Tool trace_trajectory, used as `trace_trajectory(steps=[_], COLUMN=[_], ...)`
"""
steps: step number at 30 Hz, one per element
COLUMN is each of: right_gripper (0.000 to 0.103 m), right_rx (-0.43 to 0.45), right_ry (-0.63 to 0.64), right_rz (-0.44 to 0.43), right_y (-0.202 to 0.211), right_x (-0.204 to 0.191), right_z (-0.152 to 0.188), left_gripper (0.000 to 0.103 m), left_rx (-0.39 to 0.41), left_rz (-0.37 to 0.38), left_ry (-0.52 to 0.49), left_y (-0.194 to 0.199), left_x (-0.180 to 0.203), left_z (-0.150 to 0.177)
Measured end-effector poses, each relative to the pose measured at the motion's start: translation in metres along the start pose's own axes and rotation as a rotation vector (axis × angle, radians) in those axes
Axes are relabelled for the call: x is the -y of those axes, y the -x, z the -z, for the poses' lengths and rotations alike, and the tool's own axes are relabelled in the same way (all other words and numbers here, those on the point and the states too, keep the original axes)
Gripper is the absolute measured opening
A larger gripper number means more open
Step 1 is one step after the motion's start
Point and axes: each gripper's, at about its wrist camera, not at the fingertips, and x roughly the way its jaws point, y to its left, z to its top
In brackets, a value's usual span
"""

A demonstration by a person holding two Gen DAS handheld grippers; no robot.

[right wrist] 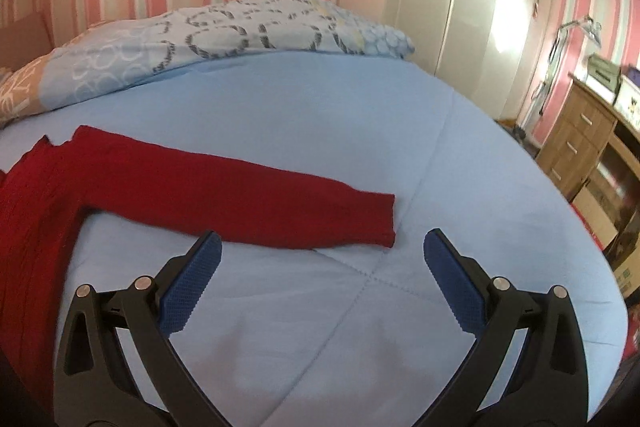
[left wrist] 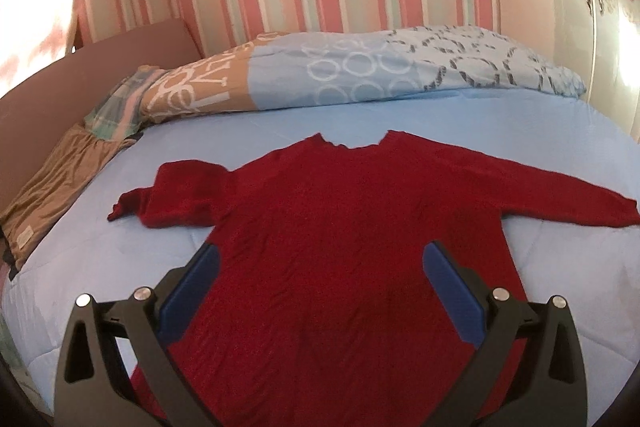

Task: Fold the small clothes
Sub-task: 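Reach the right gripper to a sweater sleeve cuff and grasp it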

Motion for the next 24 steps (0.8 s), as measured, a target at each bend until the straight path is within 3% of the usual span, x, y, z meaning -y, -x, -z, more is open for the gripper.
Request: trace_trajectory(steps=[7,9,11,12,17,19,24], right_gripper=[0.099,0.094,0.079,0.076,0.075,0.074,0.062], right_rx=[-0.022,-0.039,-0.076,-0.083,-0.173,-0.217,-0.316], right_ry=[-0.005,-0.024,-0.067,-0.080,-0.087,-0.129,-0.194], right_rz=[-0.014,-0.036,-0.055,-0.054,-0.034,-0.069,-0.103], right_y=[-0.032,-0.043,-0.055,-0.060,-0.089,-0.103,-0.134], right_x=[0.018,0.030,0.046,0.052,0.066,0.070,0.070], right_z=[-0.012,-0.016,-0.019,-0.021,-0.026,-0.023,-0.012], left_gripper=[0.102,0.102,0.102,0.102,0.102,0.102,0.102], left_rx=[0.004,0.006,0.007,0.011,0.017,0.011,0.004], left_rz=[0.001,0.001,0.002,0.001,0.003,0.003,0.003], left_ry=[-0.013,-0.016,-0.019,-0.019,-0.021,-0.023,-0.021], left_y=[-0.010,-0.012,-0.014,-0.014,-0.017,-0.019,-0.022], left_x=[0.025,0.031,0.034,0.036,0.044,0.045,0.046], left_z=[-0.006,-0.008,-0.011,-0.012,-0.014,-0.013,-0.012])
